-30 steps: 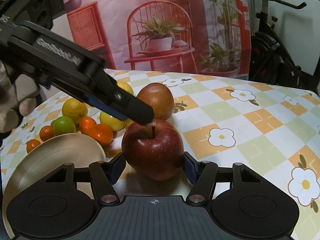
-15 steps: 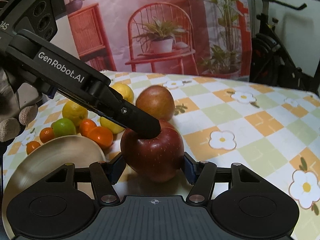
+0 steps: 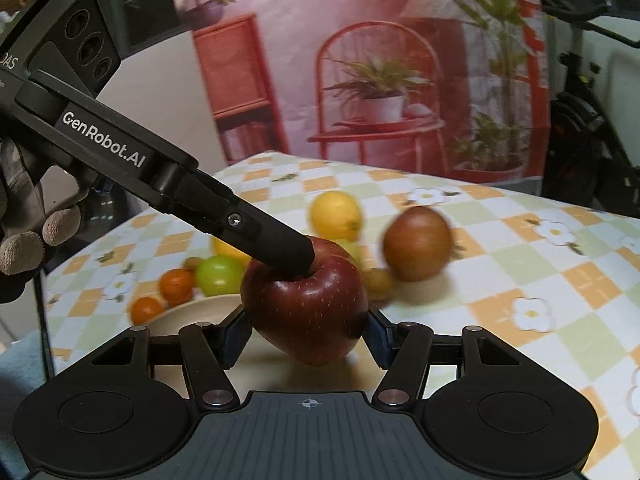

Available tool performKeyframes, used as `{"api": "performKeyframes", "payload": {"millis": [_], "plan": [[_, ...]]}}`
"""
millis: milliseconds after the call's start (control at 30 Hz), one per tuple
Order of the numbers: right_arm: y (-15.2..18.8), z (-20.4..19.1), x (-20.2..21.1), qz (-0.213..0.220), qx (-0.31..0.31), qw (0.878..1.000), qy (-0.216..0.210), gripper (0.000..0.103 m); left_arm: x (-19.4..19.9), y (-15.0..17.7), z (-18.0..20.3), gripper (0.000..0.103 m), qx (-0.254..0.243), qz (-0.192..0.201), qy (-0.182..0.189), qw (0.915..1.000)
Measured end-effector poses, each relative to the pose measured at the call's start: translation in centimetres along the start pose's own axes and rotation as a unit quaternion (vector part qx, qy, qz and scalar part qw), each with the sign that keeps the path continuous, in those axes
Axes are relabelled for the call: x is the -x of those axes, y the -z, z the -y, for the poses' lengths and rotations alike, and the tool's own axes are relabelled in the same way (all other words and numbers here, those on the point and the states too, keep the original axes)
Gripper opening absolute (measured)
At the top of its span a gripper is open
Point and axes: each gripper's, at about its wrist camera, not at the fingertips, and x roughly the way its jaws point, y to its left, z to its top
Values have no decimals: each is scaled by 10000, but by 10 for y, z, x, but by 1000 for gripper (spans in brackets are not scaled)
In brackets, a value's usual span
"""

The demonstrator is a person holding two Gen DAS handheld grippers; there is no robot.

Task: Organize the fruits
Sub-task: 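Carry the red apple onto the white plate and open the left tool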

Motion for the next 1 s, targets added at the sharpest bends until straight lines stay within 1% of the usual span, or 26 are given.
{"api": "performKeyframes", "payload": {"millis": [167, 300, 533, 700, 1000], "plan": [[4, -28, -15, -186, 154, 9996, -168, 56, 11, 19, -19, 43, 133, -89, -103, 9998], [5, -39, -29, -318, 218, 9990, -218, 56, 10, 23, -30, 43, 318, -97, -173, 9993], [9, -45, -44, -445, 462, 9978, -190, 56, 7, 32, -44, 42, 432, -86, -262, 9987], [9, -47, -48, -531, 555, 9969, -174, 56, 5, 38, -46, 42, 358, -66, -333, 9988], [9, -49, -47, -591, 517, 9969, -108, 56, 4, 40, -46, 42, 296, 31, -422, 9987]]}}
